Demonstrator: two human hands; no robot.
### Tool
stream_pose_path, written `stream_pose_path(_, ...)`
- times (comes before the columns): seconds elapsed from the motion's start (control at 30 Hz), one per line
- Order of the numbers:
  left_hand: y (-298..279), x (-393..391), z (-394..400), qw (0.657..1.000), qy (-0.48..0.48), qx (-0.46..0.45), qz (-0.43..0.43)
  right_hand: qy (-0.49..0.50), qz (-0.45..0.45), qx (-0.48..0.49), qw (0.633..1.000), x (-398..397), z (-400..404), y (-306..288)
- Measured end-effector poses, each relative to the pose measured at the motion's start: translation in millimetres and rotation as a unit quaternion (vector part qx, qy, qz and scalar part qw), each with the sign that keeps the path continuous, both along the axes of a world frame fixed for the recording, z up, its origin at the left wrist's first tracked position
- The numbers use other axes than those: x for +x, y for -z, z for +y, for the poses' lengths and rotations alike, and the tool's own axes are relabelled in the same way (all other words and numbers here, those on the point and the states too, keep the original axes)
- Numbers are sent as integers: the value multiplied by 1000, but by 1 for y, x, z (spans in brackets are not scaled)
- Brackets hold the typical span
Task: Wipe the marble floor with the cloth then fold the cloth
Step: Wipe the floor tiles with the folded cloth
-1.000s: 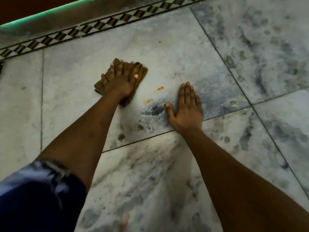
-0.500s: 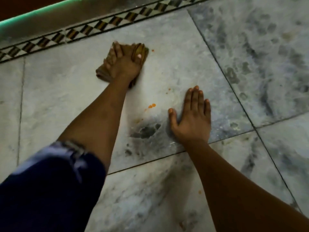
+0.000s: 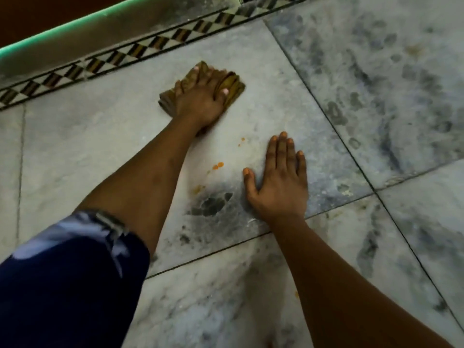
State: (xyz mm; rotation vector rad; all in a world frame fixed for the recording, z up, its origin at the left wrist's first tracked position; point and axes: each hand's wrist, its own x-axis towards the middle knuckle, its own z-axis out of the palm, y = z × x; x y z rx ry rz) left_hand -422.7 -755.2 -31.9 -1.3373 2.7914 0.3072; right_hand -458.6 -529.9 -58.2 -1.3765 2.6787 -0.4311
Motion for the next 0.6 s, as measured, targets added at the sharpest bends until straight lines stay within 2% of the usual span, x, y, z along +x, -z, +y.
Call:
stream_pose_path(0.07,2,-2,5,1000,30,1,3,-5,-6,8,1000,0,0,0)
stream_pose_path(0.2,6,47,30,993,110,-27,35,-5,-11,2,1000,-1,0,0)
stream_pose_path(0.3,7,41,20,996,72,-36,46,-3,-7,1,1000,-1,0,1)
stream_pose_path(0.4,4,4,-4,999,-2,-10,39,-3,-2,7,1000,0,1,1)
stream_pose_path(0.47,1,-10,-7,1000,-14,1,27,-6,-3,11,1000,0,1,1)
stream_pose_path(0.6,3,26,39,995,86,-2,58,-7,-6,10,1000,0,1,0)
